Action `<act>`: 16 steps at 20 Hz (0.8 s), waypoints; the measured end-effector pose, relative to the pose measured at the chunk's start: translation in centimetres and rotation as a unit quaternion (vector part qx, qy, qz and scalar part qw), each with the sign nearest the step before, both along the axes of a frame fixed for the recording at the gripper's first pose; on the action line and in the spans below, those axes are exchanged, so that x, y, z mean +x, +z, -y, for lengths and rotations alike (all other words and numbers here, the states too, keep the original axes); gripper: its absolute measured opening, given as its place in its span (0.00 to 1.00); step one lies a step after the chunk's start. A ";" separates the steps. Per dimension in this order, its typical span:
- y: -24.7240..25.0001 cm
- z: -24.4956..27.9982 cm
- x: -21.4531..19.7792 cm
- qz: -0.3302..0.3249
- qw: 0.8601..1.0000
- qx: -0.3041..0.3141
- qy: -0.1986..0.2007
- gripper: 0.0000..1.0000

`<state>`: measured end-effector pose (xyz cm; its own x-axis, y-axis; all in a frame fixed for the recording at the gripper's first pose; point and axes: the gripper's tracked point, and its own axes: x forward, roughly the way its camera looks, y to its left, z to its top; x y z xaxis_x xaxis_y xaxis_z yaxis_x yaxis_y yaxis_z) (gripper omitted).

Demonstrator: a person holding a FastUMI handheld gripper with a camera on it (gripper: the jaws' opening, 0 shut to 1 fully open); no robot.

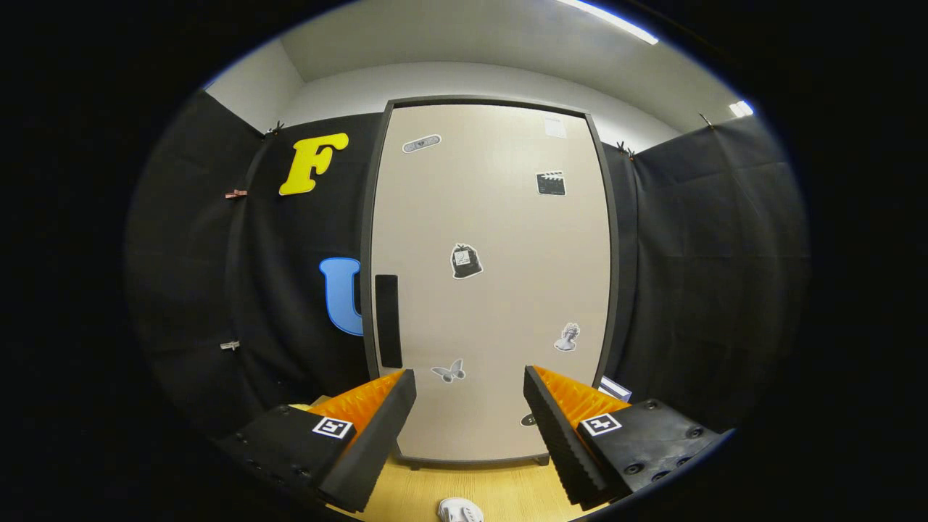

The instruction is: Open the shoe cabinet door, grab the shoes and put them into the shoe cabinet, then close the shoe cabinet door.

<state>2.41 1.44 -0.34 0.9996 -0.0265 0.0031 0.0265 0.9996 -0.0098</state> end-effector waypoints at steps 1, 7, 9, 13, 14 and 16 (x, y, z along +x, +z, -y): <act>0.0 0.0 0.0 -0.001 1.000 0.000 0.000 0.98; -0.1 -0.6 0.7 -0.002 1.000 0.001 0.001 0.98; -0.4 -1.3 1.3 -0.004 1.000 0.003 0.003 0.98; -0.8 -4.0 3.5 -0.007 1.000 0.009 0.015 0.98; -0.9 -4.7 4.4 -0.007 1.000 0.010 0.016 0.98; -1.4 -6.0 6.0 -0.014 1.000 0.015 0.020 0.97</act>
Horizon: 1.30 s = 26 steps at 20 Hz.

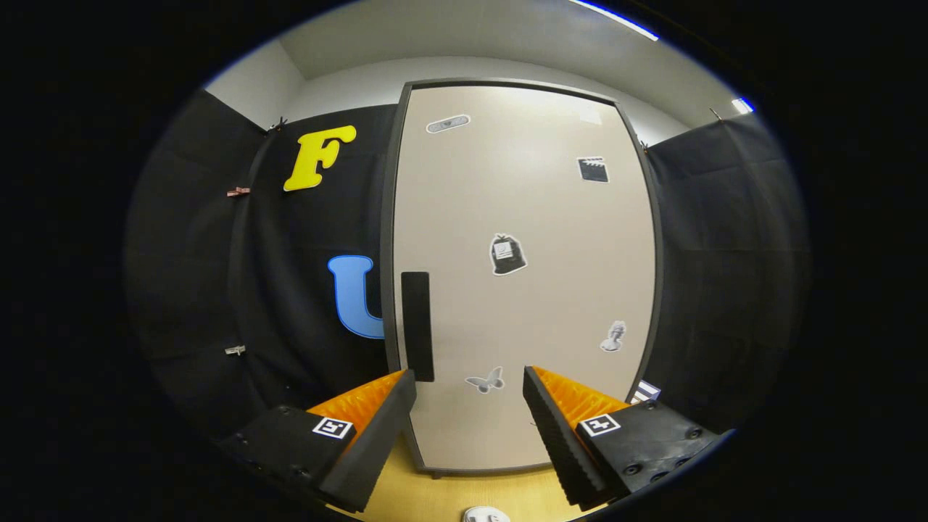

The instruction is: Open the shoe cabinet door, grab the shoes and put them into the shoe cabinet, then close the shoe cabinet door.

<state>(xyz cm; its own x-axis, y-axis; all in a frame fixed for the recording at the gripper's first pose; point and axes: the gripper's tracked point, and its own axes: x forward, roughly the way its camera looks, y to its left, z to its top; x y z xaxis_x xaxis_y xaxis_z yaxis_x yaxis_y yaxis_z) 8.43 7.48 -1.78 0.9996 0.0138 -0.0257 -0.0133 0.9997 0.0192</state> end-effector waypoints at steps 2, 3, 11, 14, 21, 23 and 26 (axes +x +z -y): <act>-0.4 -1.2 1.9 -0.005 1.000 0.003 0.003 0.97; -0.4 -1.7 2.8 -0.005 1.000 0.003 0.004 0.97; -1.9 -3.7 9.7 -0.014 1.000 0.003 -0.006 0.86; -2.6 -3.6 10.8 -0.021 1.000 -0.005 -0.020 0.80; -2.5 -4.1 10.8 -0.021 0.999 -0.012 -0.025 0.35; -2.5 -4.2 10.5 -0.027 0.999 -0.013 -0.024 0.30; -2.4 -4.3 9.7 -0.028 0.999 -0.011 -0.016 0.29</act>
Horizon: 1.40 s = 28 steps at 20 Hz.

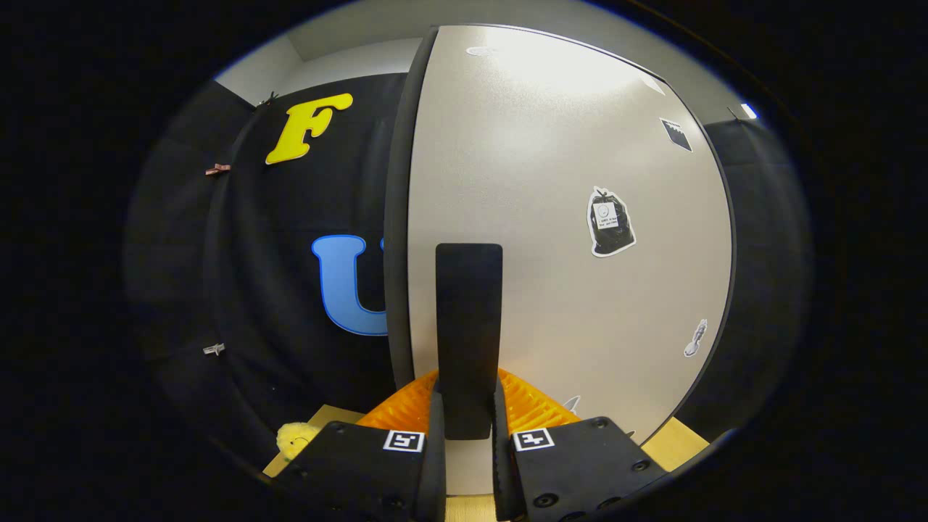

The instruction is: Open the shoe cabinet door, grab the shoes and put them into the shoe cabinet, then close the shoe cabinet door.

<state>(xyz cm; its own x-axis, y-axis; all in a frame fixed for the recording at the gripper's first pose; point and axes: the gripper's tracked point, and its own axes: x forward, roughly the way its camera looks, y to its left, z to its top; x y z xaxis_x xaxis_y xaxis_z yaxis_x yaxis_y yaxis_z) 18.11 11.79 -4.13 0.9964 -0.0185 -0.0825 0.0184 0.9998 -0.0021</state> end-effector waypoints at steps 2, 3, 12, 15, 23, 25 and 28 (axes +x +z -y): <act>0.1 0.0 -0.6 0.000 1.000 0.002 0.007 0.30; 0.2 -0.1 -1.0 0.000 1.000 0.003 0.012 0.30; 1.0 0.9 -6.4 0.002 0.997 0.009 0.074 0.30; 1.1 2.1 -8.9 0.002 0.995 0.010 0.098 0.30; 1.5 6.3 -13.7 0.008 0.991 0.007 0.132 0.29; 1.7 7.5 -14.4 0.009 0.991 0.011 0.131 0.29; 1.8 9.1 -15.8 0.012 0.992 0.011 0.128 0.29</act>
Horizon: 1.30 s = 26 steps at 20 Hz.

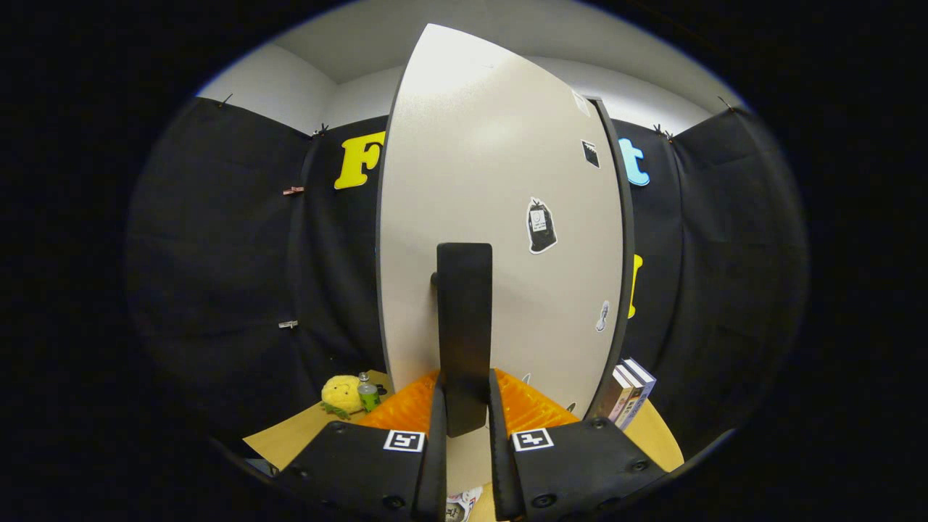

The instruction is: Open the shoe cabinet door, grab the shoes and put them into the shoe cabinet, then close the shoe cabinet door.

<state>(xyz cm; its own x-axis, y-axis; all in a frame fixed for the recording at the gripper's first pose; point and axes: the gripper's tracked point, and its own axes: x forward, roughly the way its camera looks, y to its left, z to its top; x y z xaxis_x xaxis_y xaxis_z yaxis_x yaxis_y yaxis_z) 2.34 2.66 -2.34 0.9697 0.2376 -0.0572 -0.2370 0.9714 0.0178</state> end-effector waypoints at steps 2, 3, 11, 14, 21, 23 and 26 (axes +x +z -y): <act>0.0 1.1 -0.8 0.001 1.000 0.002 -0.003 0.29; 0.1 1.6 -1.1 0.002 1.000 0.004 -0.006 0.29; 0.4 5.9 -2.8 0.010 1.000 0.004 -0.027 0.28; 0.5 7.3 -3.2 0.014 0.999 0.003 -0.039 0.28; 0.5 12.0 -2.9 0.016 0.996 0.025 -0.089 0.23; 0.5 13.0 -3.0 0.023 0.995 0.023 -0.094 0.23; 0.6 14.8 -3.1 0.029 0.994 0.023 -0.106 0.23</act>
